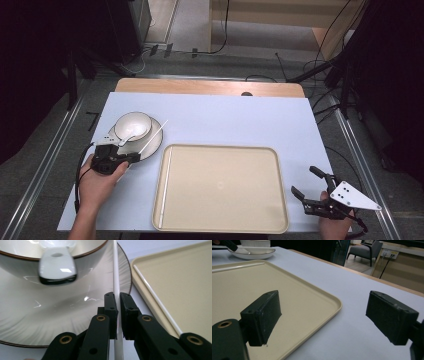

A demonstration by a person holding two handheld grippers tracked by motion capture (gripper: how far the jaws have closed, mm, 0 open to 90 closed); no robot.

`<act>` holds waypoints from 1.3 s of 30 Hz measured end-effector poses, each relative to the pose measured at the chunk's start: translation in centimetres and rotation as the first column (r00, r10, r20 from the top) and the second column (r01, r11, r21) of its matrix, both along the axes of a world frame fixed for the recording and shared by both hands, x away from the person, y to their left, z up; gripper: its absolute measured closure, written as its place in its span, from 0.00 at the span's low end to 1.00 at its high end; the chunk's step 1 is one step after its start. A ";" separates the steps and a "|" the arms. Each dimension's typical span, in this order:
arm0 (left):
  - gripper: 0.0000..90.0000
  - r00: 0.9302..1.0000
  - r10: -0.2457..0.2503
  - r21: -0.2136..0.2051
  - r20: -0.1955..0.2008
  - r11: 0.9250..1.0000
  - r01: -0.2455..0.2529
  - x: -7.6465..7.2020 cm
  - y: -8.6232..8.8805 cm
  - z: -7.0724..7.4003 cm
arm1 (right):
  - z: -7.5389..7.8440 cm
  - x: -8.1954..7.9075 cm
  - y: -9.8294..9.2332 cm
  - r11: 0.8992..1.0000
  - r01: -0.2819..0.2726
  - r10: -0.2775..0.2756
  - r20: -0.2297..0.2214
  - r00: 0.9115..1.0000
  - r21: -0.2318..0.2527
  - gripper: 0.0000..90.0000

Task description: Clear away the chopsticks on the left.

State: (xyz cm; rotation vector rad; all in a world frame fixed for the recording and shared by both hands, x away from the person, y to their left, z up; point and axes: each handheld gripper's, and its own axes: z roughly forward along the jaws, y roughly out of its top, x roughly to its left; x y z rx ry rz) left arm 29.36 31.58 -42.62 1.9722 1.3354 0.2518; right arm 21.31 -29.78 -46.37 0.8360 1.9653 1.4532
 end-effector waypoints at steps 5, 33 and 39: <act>0.95 1.000 -0.006 0.001 0.005 1.000 0.006 -0.6 -0.8 0.2 | 0.0 0.1 0.2 1.000 -0.005 0.005 0.001 1.000 -0.003 0.14; 0.95 1.000 0.006 -0.094 -0.012 0.996 -0.007 -5.3 -6.5 -0.3 | 0.1 0.2 -0.1 1.000 0.003 -0.003 0.004 1.000 0.004 0.14; 0.95 0.999 0.005 -0.112 -0.041 0.994 -0.010 -5.8 -7.1 -0.4 | 0.1 0.2 0.0 1.000 0.001 -0.002 0.010 1.000 0.002 0.14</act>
